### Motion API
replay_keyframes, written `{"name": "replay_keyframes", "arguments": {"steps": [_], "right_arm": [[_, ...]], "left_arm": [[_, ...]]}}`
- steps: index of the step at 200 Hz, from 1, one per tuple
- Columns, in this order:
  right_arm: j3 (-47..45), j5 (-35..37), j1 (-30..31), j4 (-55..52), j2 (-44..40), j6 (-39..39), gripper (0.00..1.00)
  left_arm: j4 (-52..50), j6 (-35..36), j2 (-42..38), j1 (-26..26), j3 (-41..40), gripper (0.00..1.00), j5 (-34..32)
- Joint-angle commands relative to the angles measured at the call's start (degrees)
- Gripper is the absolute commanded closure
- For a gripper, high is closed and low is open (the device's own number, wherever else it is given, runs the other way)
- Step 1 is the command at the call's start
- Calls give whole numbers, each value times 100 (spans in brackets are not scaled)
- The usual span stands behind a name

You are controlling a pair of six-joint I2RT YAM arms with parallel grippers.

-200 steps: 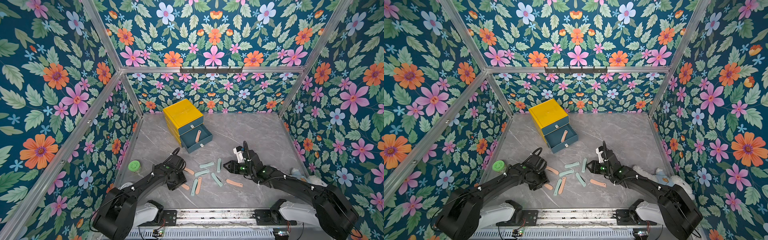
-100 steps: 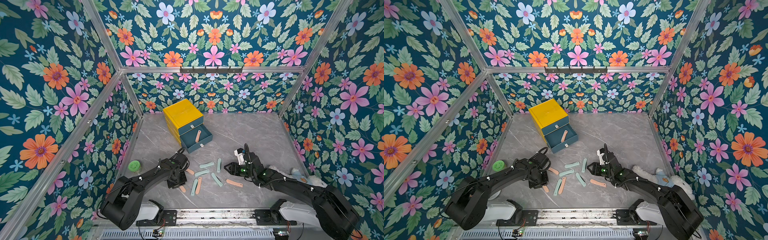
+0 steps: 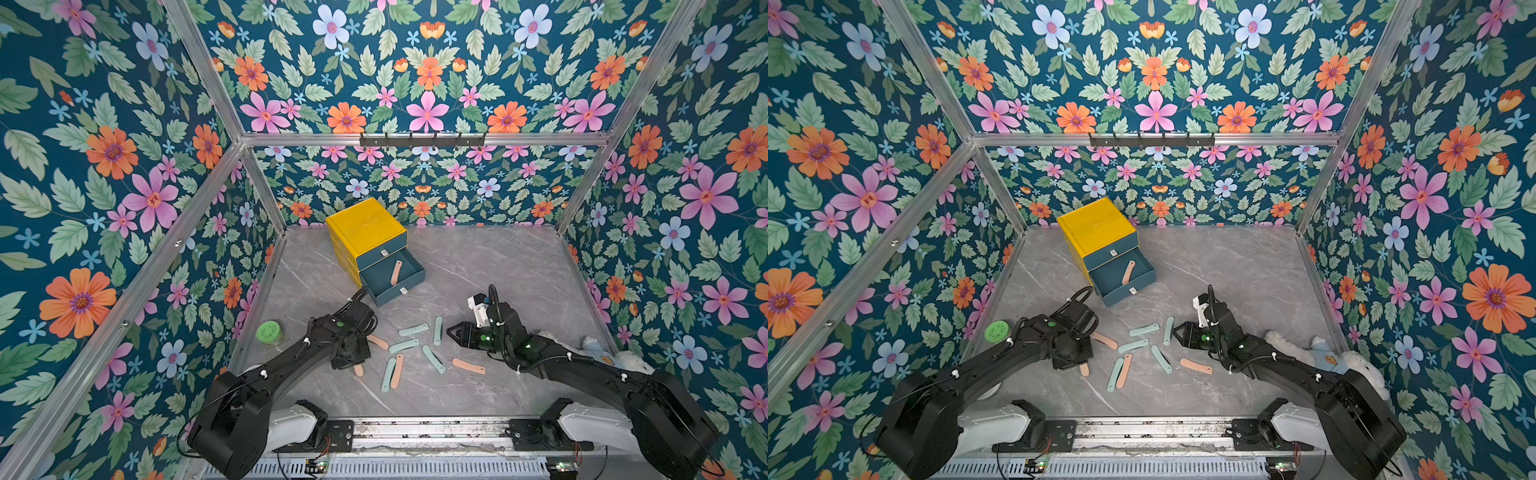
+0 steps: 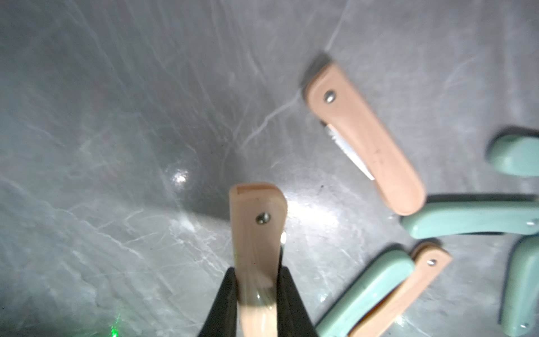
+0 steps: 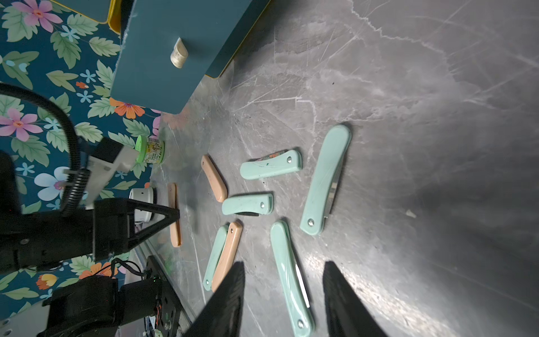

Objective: Place the fruit knives into the drawer by color
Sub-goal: Pick up the fruit knife from the center of the board, then place the fruit knife in the drawer.

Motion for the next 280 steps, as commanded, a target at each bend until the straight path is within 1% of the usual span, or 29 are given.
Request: {"name": "replay_keyframes", "arguments": {"steps": [1,24,47,68,84,101,136,153,180,209,231,255,266,280], "right_arm": [[61,34,12,28,50,49,54],[106,38,9,4,77,51,54],[178,51,6,-88,116,31,54],[230,76,5,-175,126,42,54],[276,88,5,-247,141,47,54],[354,122,7,-351,176,48,54],[412,169,15,-513,148,67,54],[379,230,9,-611,70,84,54],[306,327,7,-773,-130,93,54],[285,407,18,-922,-290,83,54],[285,422,6,-1012,-395,58,54],[268,459,8,-1151,-550,43,54],[268,482,5,-1229,-610,34,53],[277,492,6,-1348,-678,2,52]], "left_arm": [[-20,-122,-367,-34,86,90,-684],[135,-151,-782,-93,167,91,-1191],[183,25,-948,-140,612,92,-1741],[310,427,-930,-266,1301,92,-2348],[610,901,-717,-348,1780,91,-2579],[1046,1405,-248,-348,2241,91,-2479],[1452,2259,1231,-348,3399,91,-2093],[1460,2538,1912,-348,3950,92,-1980],[1343,2844,2784,-403,4646,92,-2073],[1386,2999,3386,-676,4982,92,-2361],[1408,2996,3666,-691,5060,91,-2474],[1386,2985,3867,-691,5108,88,-2391],[1386,2965,3916,-691,5100,84,-2327],[1401,2943,3925,-691,5086,74,-2197]]}}
